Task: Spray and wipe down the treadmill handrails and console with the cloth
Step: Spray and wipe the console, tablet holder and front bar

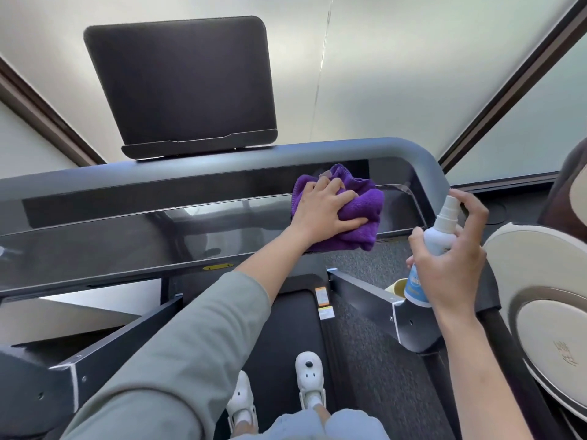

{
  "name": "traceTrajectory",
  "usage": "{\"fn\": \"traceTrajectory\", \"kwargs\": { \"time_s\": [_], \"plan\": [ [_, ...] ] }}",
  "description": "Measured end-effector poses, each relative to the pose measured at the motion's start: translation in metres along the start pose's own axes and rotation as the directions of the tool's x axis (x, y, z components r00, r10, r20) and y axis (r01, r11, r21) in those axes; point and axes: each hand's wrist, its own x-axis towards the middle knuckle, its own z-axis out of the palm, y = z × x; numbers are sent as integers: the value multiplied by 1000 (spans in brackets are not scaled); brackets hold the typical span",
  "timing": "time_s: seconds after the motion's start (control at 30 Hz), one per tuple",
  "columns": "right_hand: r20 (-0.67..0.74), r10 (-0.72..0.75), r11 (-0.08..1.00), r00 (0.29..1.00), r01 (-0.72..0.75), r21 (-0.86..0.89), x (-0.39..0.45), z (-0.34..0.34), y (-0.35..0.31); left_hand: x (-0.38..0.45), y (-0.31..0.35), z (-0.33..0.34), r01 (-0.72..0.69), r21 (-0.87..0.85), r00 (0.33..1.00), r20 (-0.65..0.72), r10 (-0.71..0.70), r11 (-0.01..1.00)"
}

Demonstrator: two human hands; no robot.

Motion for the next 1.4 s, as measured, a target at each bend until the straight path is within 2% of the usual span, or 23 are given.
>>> {"fn": "traceTrajectory", "kwargs": {
  "time_s": [0.4, 0.6, 0.83, 1.07, 1.3, 1.4],
  "plan": [
    [125, -79, 995, 989, 71, 70, -40, 82, -67, -126, -127, -76, 256, 19, 953, -174, -249, 966],
    [202, -119, 988, 972, 96, 123, -61, 126, -106, -188, -186, -115, 399, 22, 897, -218, -385, 917],
    [229, -144, 983, 963, 112, 146, -82, 161, -137, -252, -241, -151, 536, 30, 817, -270, -510, 843],
    [234, -175, 977, 956, 140, 160, -98, 178, -154, -272, -267, -166, 579, 19, 791, -256, -556, 815],
    [221, -186, 974, 957, 150, 172, -107, 176, -161, -269, -302, -184, 402, 57, 907, -164, -388, 914],
    [203, -186, 973, 961, 152, 172, -114, 170, -157, -274, -293, -180, 472, 47, 866, -213, -453, 880]
  ]
}}
